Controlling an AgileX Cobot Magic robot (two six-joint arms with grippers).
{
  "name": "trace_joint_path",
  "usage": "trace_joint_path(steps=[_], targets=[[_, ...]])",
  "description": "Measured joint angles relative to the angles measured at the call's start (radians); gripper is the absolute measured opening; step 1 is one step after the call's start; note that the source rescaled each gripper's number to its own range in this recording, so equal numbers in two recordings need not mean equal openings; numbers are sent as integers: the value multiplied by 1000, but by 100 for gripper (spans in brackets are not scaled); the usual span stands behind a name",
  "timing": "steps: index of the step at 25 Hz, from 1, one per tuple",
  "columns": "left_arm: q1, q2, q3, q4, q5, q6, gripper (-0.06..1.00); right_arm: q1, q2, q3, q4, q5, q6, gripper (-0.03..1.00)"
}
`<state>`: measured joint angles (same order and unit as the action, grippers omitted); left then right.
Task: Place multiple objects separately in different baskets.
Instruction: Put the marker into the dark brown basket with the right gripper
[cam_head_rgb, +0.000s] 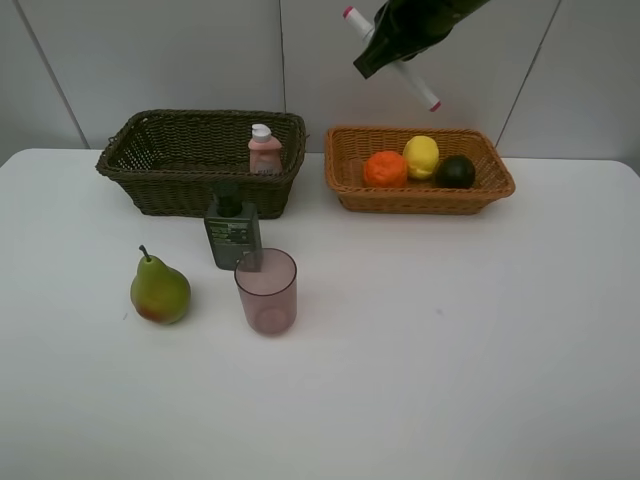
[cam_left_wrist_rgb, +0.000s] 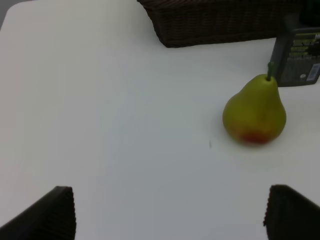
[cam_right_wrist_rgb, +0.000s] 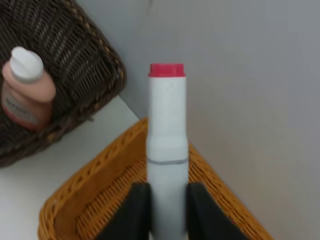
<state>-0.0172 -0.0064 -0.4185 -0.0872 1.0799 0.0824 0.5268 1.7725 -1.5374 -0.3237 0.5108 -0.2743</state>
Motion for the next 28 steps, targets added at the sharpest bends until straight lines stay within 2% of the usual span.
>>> trace_joint_path(steps=[7,12,28], targets=[[0,0,0,0,0,0,100,62,131,-173,47,8,-19,0],[0,0,0,0,0,0,100,85,187,-230,92,0,-26,0],[0,0,0,0,0,0,100,193,322,-262,230,-292,-32,0]])
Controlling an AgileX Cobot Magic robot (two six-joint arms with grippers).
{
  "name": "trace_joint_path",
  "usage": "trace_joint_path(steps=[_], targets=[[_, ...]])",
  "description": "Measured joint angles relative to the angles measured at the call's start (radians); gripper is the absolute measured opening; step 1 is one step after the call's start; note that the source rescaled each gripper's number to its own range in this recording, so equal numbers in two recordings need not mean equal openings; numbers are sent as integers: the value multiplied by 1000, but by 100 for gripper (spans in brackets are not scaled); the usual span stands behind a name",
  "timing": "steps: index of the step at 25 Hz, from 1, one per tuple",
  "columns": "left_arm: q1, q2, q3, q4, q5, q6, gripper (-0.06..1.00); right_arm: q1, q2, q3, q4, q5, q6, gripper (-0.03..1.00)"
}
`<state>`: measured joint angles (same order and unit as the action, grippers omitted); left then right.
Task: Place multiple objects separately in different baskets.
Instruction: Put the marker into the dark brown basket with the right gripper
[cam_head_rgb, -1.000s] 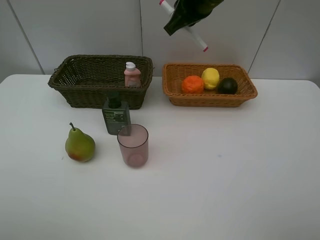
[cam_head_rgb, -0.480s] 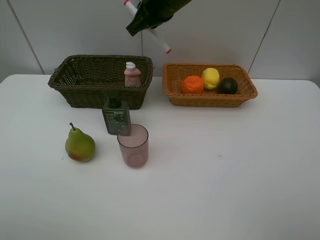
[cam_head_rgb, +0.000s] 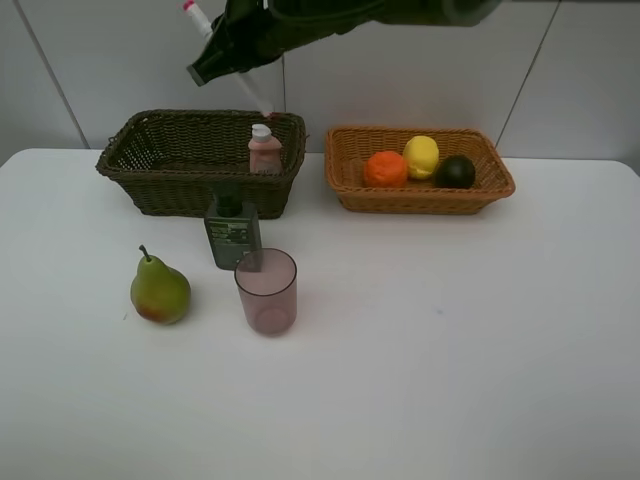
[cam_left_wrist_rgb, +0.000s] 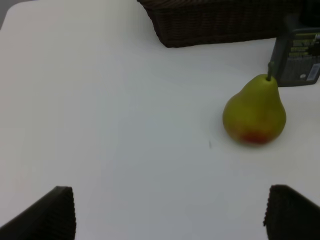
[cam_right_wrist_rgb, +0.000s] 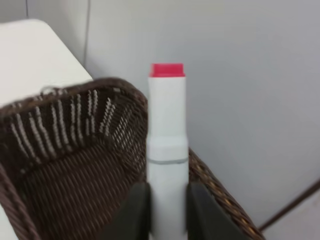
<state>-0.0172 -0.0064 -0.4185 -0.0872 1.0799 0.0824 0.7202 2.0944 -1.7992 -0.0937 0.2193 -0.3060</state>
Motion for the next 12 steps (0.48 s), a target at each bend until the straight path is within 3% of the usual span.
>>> trace_joint_path(steps=[6,12], targets=[[0,0,0,0,0,0,100,1,49,0,83,-161,3,0],[0,0,0,0,0,0,100,1,111,0,106,-243,7,0]])
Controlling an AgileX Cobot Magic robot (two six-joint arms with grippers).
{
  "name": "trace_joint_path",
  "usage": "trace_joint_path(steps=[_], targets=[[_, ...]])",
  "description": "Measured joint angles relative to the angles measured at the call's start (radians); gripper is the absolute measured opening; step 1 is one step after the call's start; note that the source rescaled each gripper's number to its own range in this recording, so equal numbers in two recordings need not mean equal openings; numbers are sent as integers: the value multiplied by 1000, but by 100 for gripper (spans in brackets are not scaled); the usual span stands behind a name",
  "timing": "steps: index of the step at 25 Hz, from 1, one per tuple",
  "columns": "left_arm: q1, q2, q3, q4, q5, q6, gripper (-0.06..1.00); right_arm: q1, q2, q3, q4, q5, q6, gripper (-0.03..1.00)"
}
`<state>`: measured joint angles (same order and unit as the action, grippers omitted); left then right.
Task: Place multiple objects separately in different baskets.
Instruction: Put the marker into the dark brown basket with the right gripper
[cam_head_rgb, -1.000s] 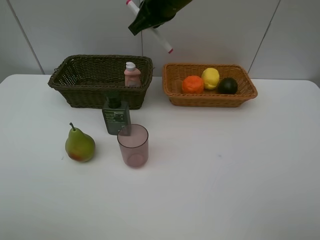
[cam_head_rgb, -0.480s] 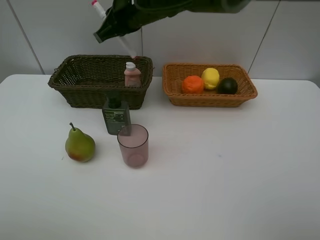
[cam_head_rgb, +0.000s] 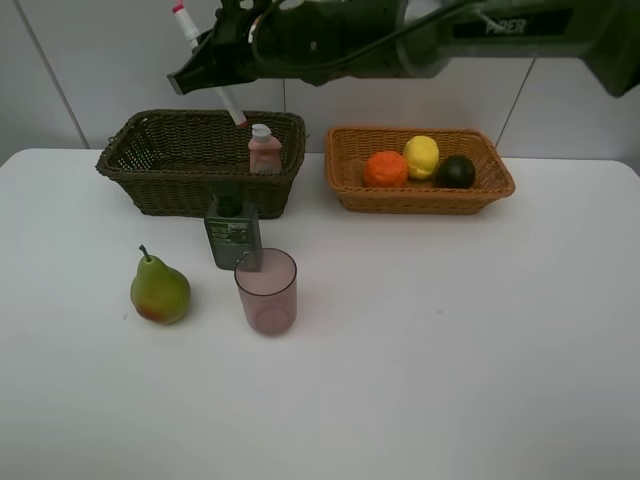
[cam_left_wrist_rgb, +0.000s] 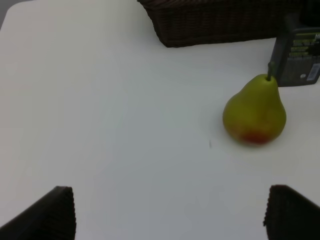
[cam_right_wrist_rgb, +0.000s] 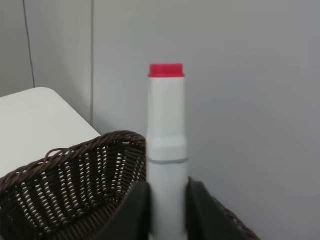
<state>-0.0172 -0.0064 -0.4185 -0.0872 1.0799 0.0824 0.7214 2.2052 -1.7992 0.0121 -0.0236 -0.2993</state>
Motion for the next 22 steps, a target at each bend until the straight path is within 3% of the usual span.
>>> trace_joint_path(steps=[22], targets=[[0,0,0,0,0,0,100,-1,150,0,2,-36,49,0]])
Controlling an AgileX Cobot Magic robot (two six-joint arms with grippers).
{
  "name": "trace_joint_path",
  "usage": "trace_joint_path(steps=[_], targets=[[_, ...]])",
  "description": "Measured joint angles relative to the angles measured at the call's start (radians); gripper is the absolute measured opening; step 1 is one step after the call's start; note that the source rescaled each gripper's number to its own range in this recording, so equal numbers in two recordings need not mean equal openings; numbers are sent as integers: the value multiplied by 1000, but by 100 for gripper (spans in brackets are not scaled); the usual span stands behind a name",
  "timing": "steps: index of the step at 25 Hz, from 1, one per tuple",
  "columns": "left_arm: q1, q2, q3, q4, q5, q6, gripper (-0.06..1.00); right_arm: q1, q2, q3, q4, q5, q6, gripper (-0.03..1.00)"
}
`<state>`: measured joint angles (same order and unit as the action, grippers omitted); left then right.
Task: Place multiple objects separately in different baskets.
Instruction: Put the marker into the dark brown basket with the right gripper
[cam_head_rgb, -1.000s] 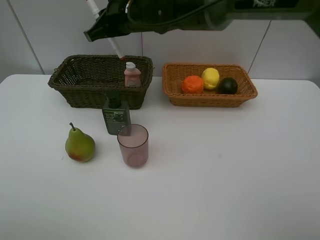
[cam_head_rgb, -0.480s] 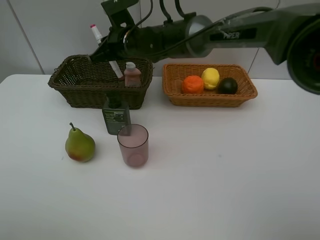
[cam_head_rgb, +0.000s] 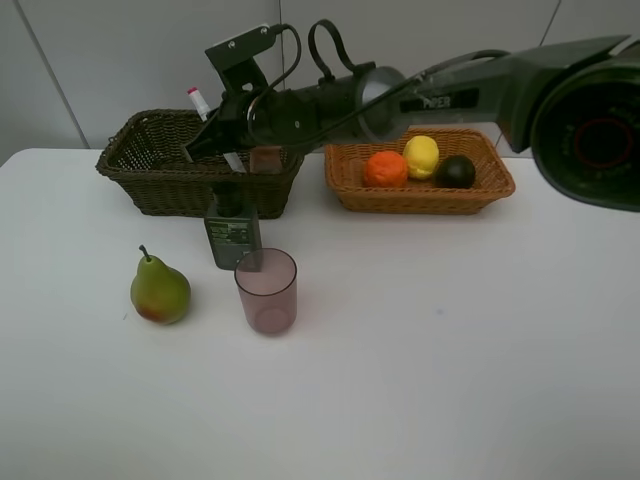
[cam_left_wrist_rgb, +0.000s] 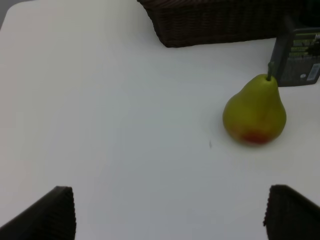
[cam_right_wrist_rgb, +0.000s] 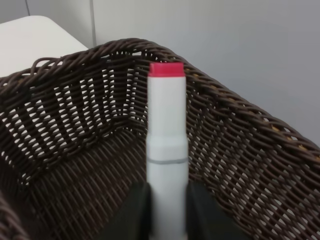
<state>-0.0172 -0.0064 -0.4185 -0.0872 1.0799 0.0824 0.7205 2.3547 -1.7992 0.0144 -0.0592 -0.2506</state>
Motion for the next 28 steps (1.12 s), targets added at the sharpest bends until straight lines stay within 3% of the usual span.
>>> trace_joint_path(steps=[28], targets=[[0,0,0,0,0,0,100,-15,0,0,1,2,2,3]])
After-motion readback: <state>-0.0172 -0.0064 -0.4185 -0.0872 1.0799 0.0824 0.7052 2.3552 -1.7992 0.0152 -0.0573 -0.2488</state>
